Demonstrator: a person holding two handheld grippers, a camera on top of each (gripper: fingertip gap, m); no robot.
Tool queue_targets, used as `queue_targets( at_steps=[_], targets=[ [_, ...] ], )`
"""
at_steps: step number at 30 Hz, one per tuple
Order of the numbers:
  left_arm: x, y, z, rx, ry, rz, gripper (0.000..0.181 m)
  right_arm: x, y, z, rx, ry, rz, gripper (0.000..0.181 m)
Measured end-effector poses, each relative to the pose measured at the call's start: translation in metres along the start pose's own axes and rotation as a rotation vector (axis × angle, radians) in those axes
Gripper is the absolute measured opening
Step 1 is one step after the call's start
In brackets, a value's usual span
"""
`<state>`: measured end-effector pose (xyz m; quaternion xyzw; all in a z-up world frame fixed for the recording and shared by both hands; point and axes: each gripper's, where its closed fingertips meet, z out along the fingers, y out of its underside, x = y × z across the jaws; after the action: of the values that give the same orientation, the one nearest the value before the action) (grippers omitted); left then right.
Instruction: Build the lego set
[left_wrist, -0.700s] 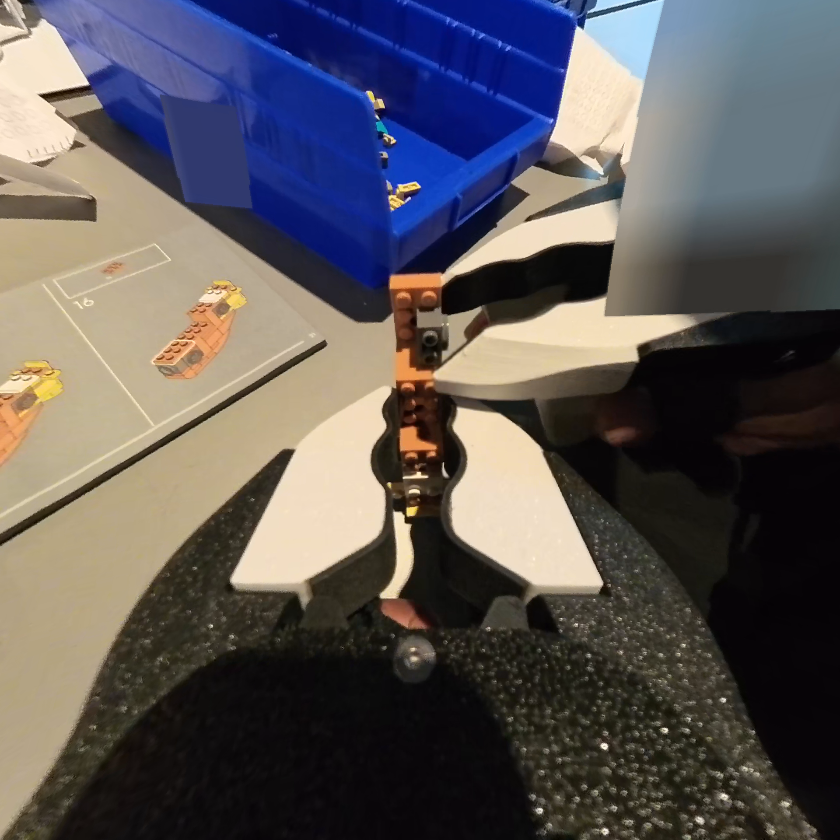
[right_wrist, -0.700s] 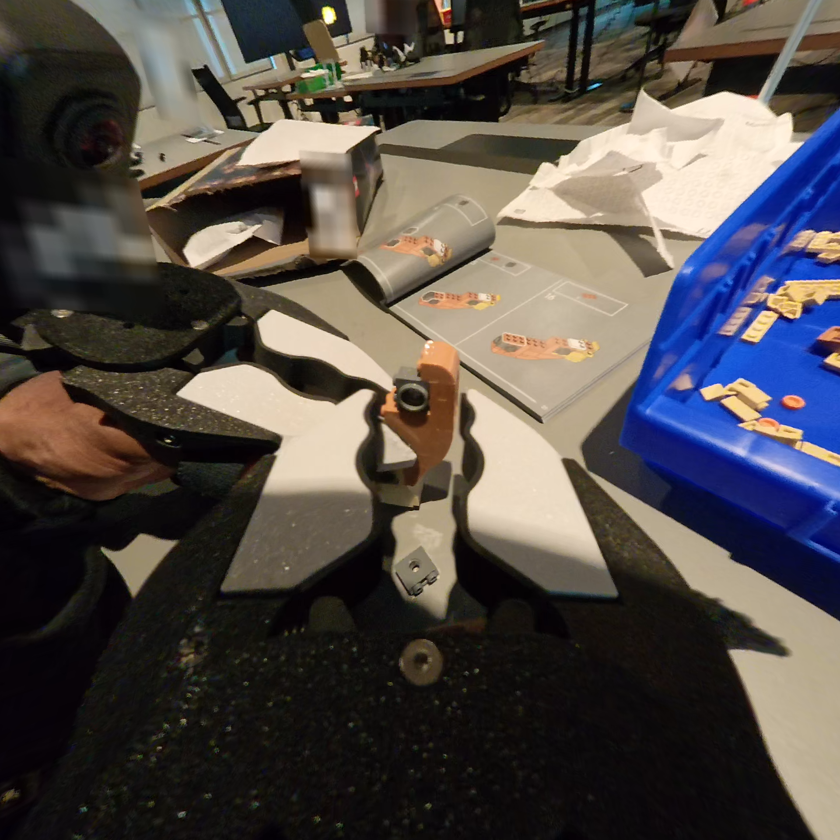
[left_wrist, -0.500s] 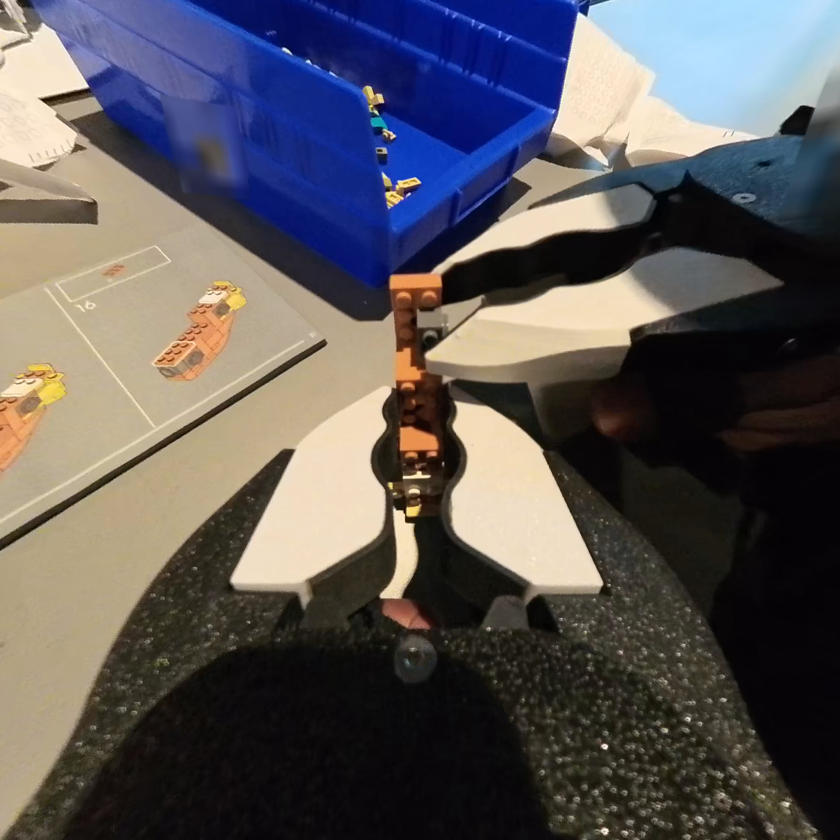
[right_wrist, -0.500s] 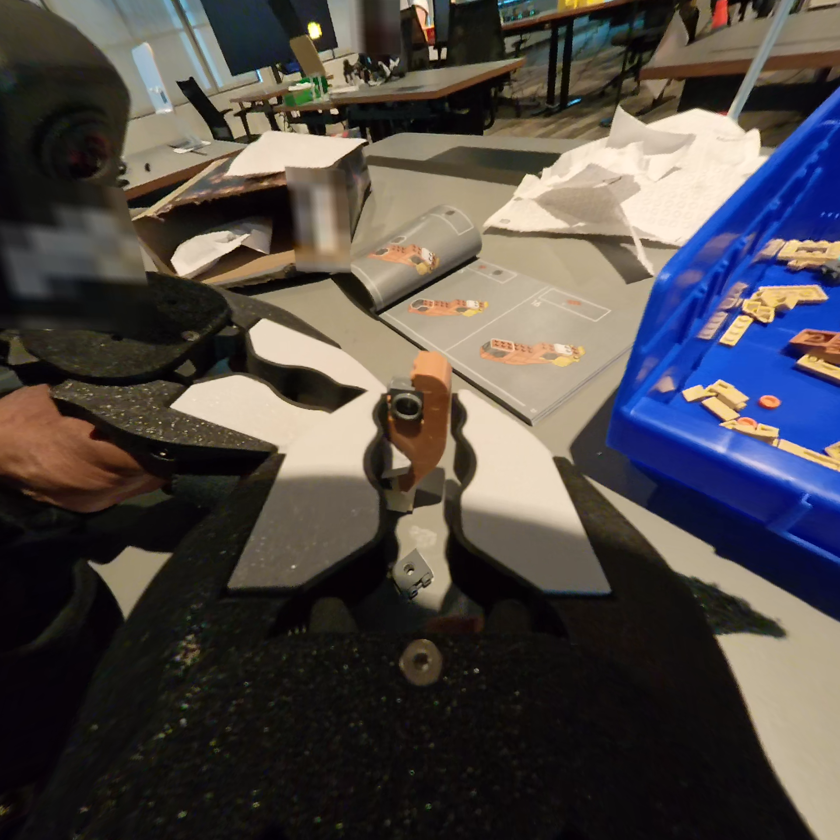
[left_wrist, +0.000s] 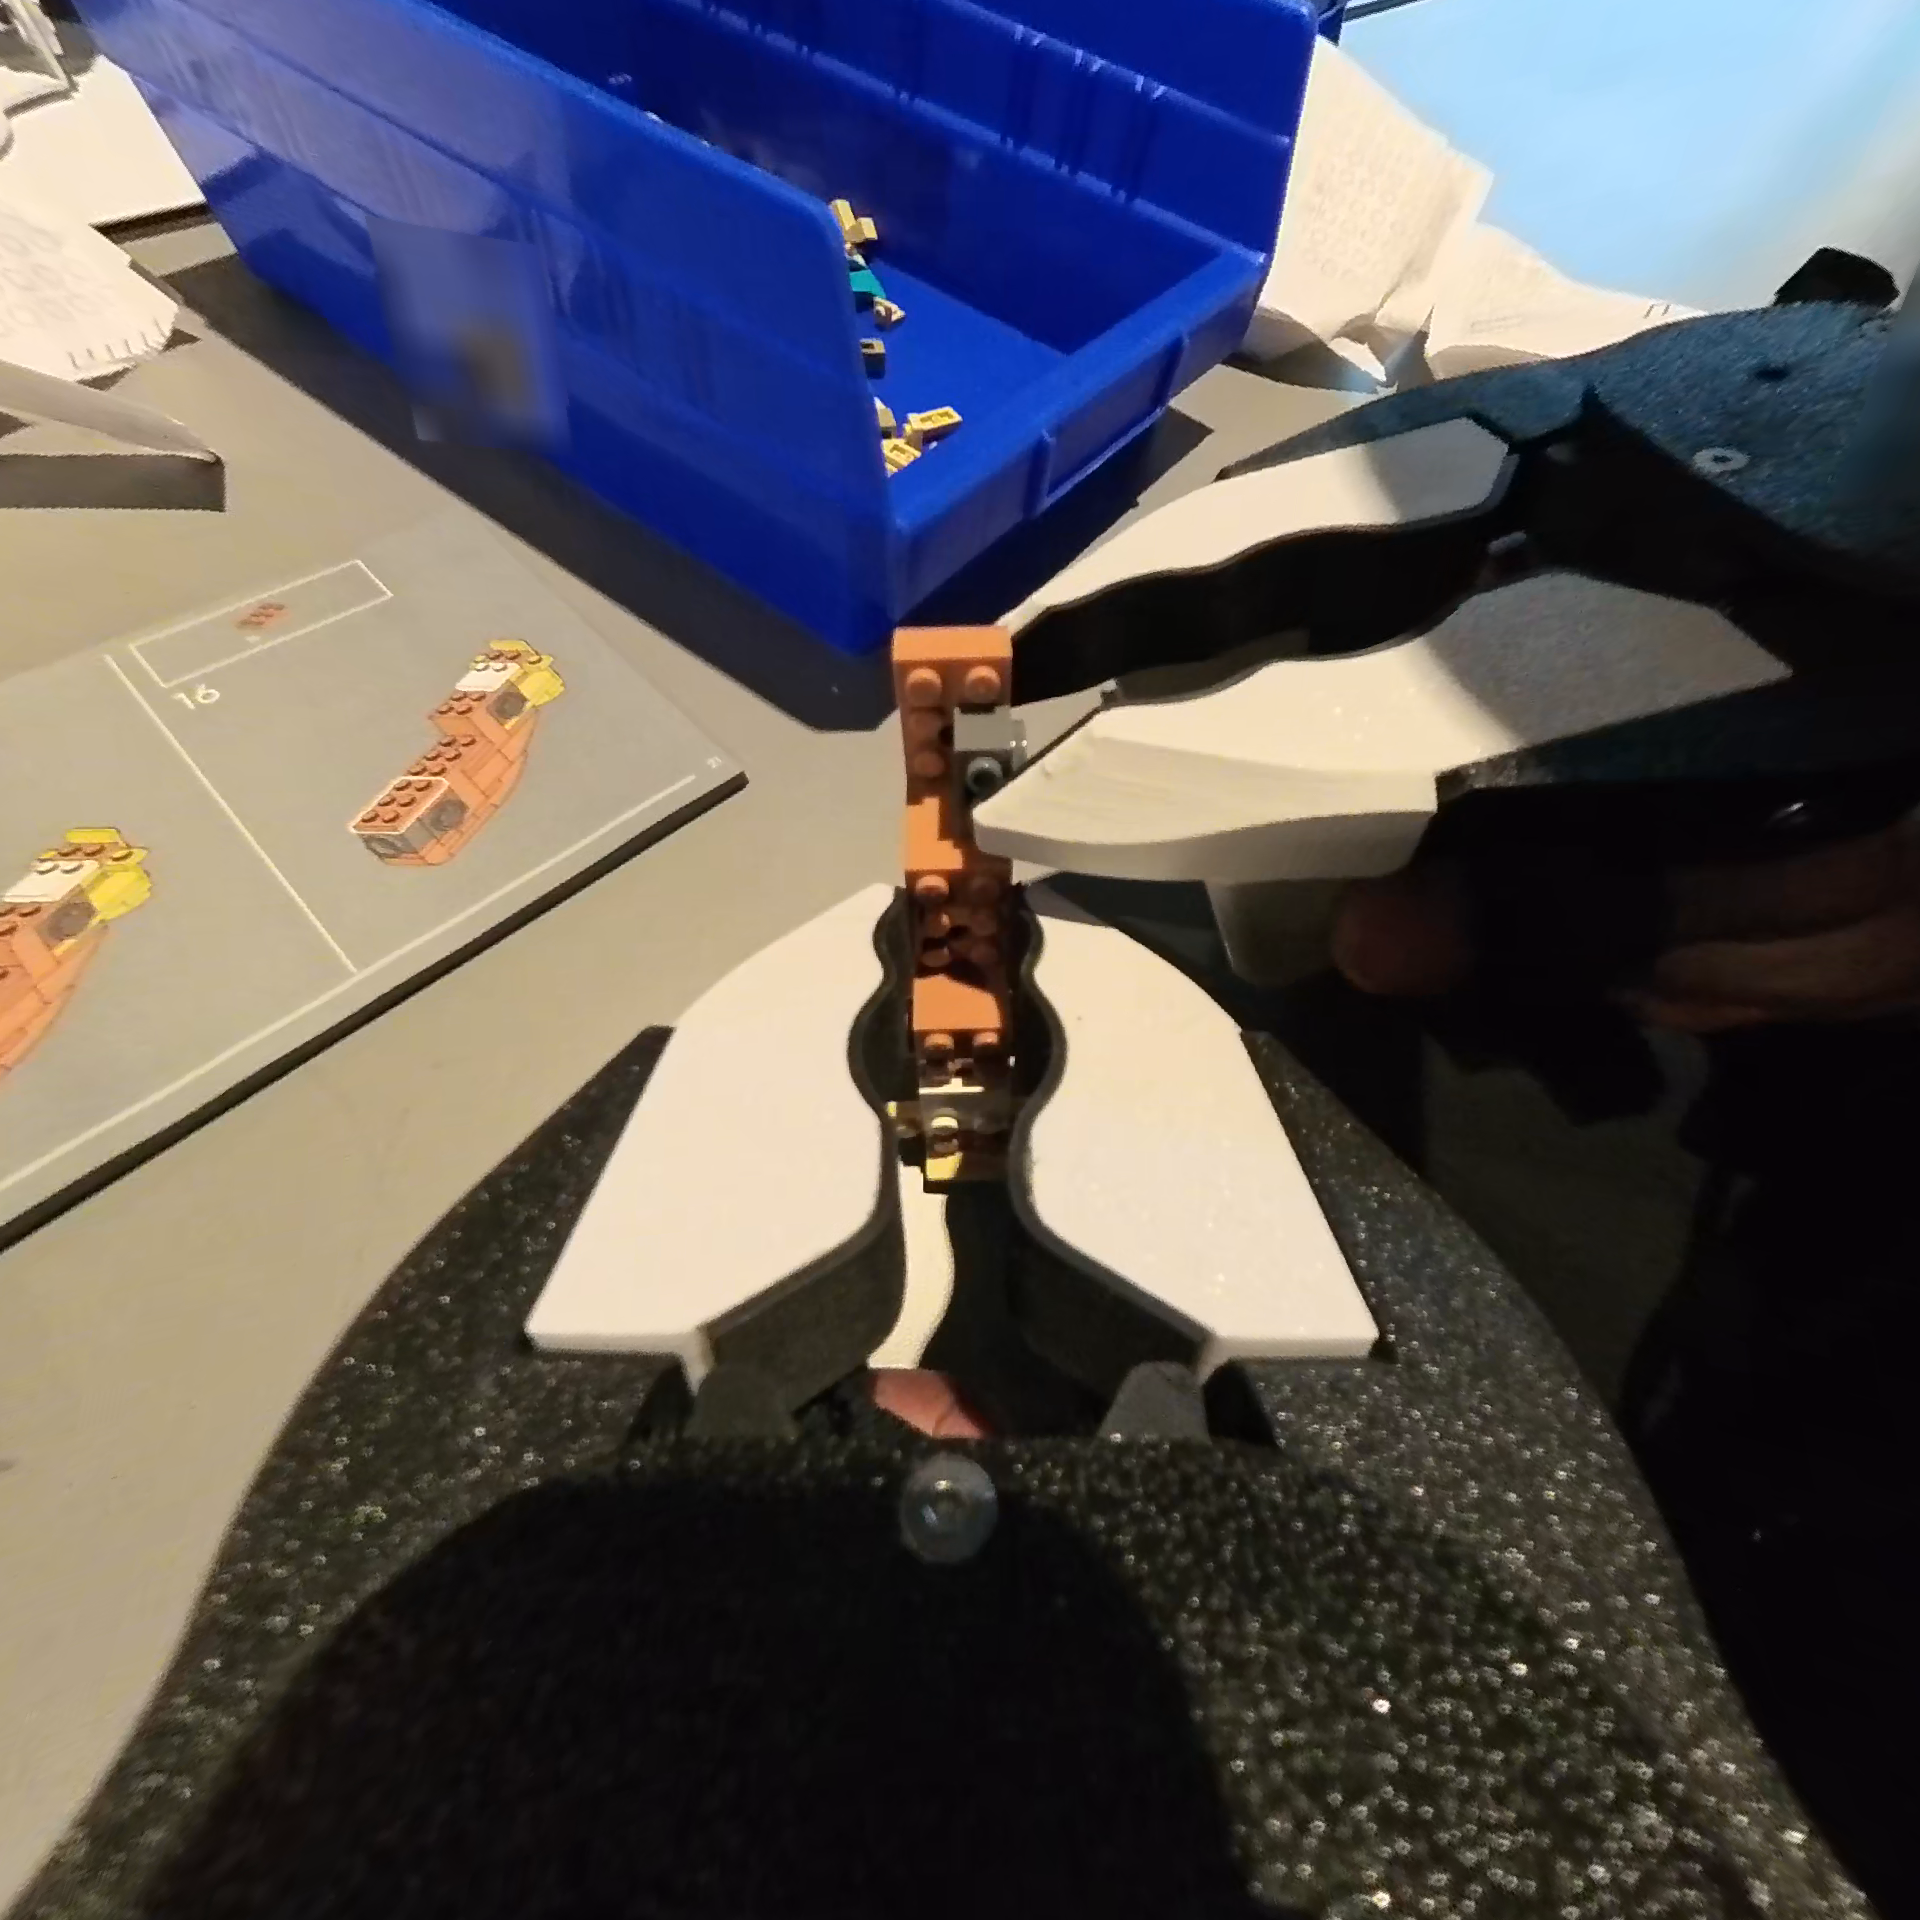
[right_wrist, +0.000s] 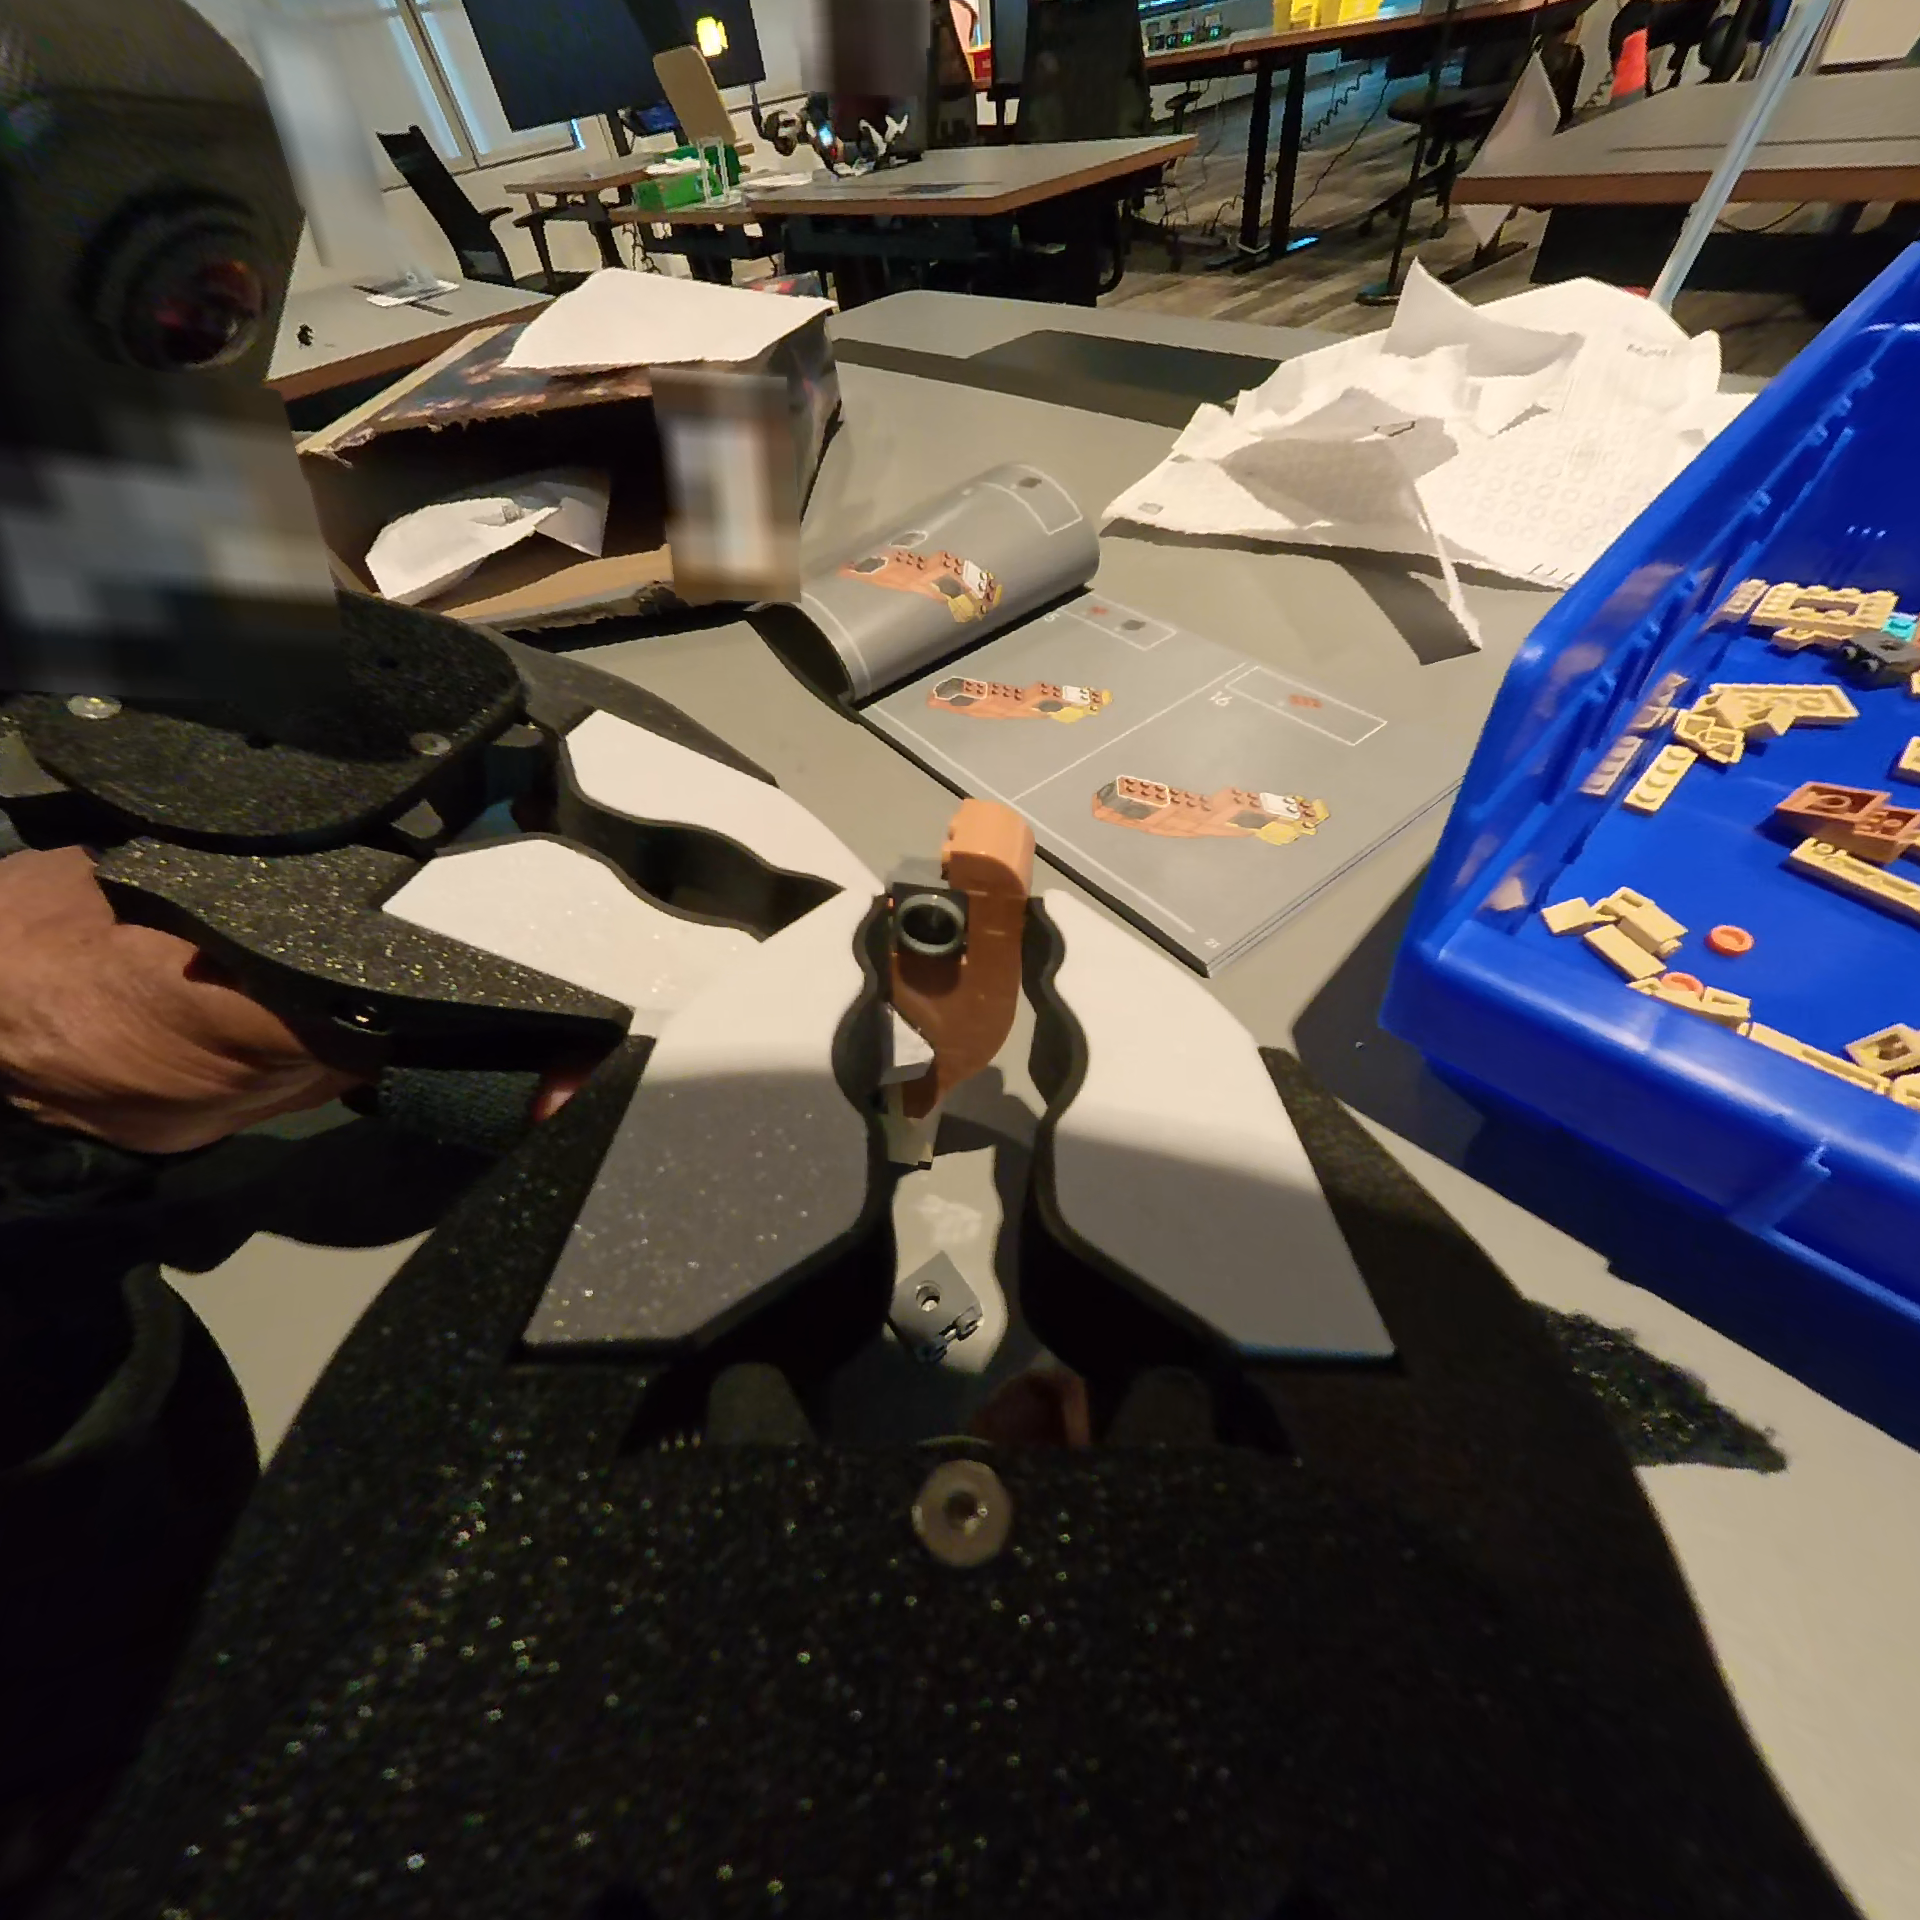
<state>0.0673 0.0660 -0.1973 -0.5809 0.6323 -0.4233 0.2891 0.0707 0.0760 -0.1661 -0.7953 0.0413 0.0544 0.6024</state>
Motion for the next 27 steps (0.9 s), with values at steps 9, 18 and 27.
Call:
queue_targets(
  at_steps=[9, 18, 27],
  targets=[
    [-0.0001, 0.0001, -0.0001, -0.001, 0.004, -0.001, 0.016, -0.0001, 0.0003, 0.0, -0.003, -0.007, 0.005, 0.023],
    [-0.0023, 0.0011, -0.001, -0.043, -0.007, 0.025, 0.016, 0.0006, 0.0006, 0.0014, -0.004, -0.021, 0.052, 0.025],
    [-0.0083, 0.0028, -0.0037, -0.088, -0.055, 0.079, 0.016, 0.0015, 0.0008, 0.0039, -0.019, 0.016, 0.014, 0.032]
  ],
)
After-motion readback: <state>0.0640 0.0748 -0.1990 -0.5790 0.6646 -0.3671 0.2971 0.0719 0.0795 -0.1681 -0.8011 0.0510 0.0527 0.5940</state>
